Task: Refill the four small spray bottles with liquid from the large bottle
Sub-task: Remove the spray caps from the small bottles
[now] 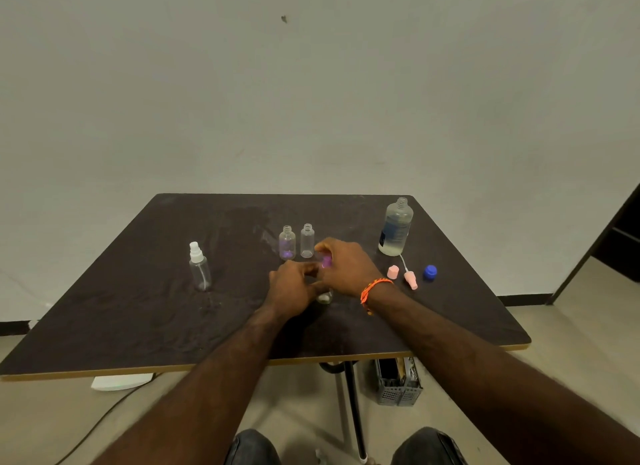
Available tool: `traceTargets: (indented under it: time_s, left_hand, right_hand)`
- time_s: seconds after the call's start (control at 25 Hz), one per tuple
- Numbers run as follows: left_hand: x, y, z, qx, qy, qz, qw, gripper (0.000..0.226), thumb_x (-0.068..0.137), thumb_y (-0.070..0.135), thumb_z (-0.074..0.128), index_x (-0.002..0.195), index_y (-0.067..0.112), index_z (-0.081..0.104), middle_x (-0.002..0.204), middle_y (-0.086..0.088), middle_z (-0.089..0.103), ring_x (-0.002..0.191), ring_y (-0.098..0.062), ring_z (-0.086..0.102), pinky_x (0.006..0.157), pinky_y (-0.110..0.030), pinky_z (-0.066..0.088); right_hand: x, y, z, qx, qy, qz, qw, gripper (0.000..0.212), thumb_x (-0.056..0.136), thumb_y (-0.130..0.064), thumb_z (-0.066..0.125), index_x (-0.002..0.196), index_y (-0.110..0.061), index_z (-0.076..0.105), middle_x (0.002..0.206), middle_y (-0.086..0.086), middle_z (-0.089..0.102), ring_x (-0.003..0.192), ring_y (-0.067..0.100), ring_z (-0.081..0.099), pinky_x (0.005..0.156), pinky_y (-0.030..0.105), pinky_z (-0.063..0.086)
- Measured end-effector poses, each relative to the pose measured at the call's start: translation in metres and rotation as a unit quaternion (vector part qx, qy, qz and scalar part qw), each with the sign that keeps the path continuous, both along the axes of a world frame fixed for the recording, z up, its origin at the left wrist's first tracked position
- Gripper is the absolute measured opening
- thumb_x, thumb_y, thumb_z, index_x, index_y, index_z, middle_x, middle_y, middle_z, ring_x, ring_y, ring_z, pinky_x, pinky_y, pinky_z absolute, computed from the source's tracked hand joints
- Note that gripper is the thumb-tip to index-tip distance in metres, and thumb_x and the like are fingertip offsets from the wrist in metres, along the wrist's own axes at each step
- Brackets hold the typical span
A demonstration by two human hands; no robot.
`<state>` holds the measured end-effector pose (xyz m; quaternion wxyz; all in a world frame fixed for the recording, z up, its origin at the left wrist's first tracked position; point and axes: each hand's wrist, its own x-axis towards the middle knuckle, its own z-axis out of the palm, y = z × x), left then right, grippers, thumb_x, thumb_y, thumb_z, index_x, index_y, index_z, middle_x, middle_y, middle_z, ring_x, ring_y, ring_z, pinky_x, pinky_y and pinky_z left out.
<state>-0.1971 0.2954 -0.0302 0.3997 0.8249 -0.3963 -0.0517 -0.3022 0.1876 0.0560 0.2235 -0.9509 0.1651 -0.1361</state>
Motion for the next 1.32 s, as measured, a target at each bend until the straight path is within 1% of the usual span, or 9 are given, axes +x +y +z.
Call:
traceTargets:
  time_s: [0.2,0.28,0.44,0.64,0.72,0.84,1.04,1.2,1.32]
  left_hand:
    - [-0.002,-0.002,0.004,0.002,-0.003,0.023,1.0,0.022,0.085,0.044,0.081,0.107,0.038,0.079,0.1,0.022,0.077,0.111,-0.004,0.067,0.103,-0.044,0.036]
    - [-0.002,-0.002,0.003,0.007,-0.004,0.022,1.0,0.024,0.086,0.042,0.081,0.111,0.039,0.078,0.103,0.023,0.077,0.113,-0.004,0.066,0.105,-0.047,0.037]
    - [-0.002,-0.001,0.001,0.005,0.012,0.011,1.0,0.02,0.087,0.042,0.08,0.107,0.041,0.078,0.101,0.026,0.076,0.111,-0.002,0.066,0.107,-0.053,0.039]
    - [-0.002,-0.001,0.002,-0.001,0.033,0.001,0.999,0.024,0.079,0.054,0.08,0.1,0.043,0.077,0.091,0.027,0.075,0.103,-0.001,0.067,0.105,-0.055,0.044]
    - [-0.002,-0.001,0.001,-0.004,0.036,0.004,0.999,0.03,0.077,0.056,0.082,0.104,0.044,0.076,0.097,0.027,0.076,0.107,-0.002,0.068,0.107,-0.055,0.044]
    - [-0.002,-0.002,0.0,0.0,0.033,0.014,0.999,0.029,0.08,0.054,0.084,0.105,0.039,0.078,0.101,0.025,0.076,0.111,-0.004,0.067,0.109,-0.055,0.04]
    - [-0.002,-0.002,0.0,0.008,0.032,0.023,0.999,0.029,0.083,0.052,0.082,0.108,0.04,0.077,0.099,0.022,0.076,0.111,-0.005,0.065,0.107,-0.049,0.036]
    - [-0.006,-0.001,0.003,0.001,0.011,0.029,1.0,0.028,0.085,0.046,0.083,0.11,0.034,0.079,0.106,0.019,0.076,0.104,0.003,0.056,0.096,-0.038,0.027]
    - [-0.006,-0.001,0.002,0.0,0.021,0.023,1.0,0.025,0.085,0.046,0.083,0.107,0.034,0.079,0.101,0.02,0.076,0.102,0.002,0.06,0.098,-0.041,0.033]
  right_hand:
    - [0.003,-0.003,0.004,-0.044,0.043,-0.037,0.997,0.011,0.088,-0.029,0.064,0.089,-0.018,0.065,0.091,0.002,0.066,0.089,0.021,0.061,0.071,0.031,0.046]
    - [0.003,-0.003,0.006,-0.03,0.061,0.015,0.998,0.01,0.086,-0.016,0.064,0.095,-0.017,0.069,0.101,0.004,0.064,0.095,0.022,0.061,0.078,0.031,0.048]
    - [0.0,-0.003,0.008,0.017,0.055,0.052,0.997,0.046,0.084,-0.017,0.073,0.127,-0.013,0.058,0.124,0.004,0.061,0.112,0.02,0.059,0.094,0.029,0.049]
    - [-0.002,-0.013,-0.001,0.005,0.043,-0.011,0.999,0.017,0.091,-0.032,0.066,0.102,-0.019,0.062,0.092,-0.003,0.062,0.086,0.017,0.06,0.069,0.027,0.043]
    - [-0.003,-0.015,0.002,0.019,0.055,0.04,0.998,0.015,0.091,-0.015,0.063,0.105,-0.017,0.066,0.101,-0.001,0.064,0.094,0.017,0.06,0.074,0.024,0.045]
    - [-0.007,-0.018,0.013,0.043,0.061,0.08,0.994,0.04,0.089,-0.011,0.066,0.128,-0.017,0.06,0.124,-0.002,0.059,0.108,0.012,0.056,0.09,0.024,0.046]
    - [-0.006,-0.02,0.002,-0.005,0.045,0.009,0.999,0.022,0.092,-0.033,0.065,0.11,-0.02,0.063,0.097,-0.005,0.064,0.091,0.014,0.061,0.076,0.027,0.049]
    - [-0.007,-0.016,0.007,0.0,0.047,0.085,0.995,0.028,0.09,-0.012,0.064,0.117,-0.018,0.067,0.111,-0.006,0.062,0.099,0.012,0.059,0.084,0.027,0.049]
    - [-0.007,-0.017,0.005,0.007,0.032,0.054,0.998,0.034,0.09,-0.024,0.068,0.123,-0.019,0.063,0.109,-0.007,0.062,0.093,0.008,0.057,0.082,0.026,0.049]
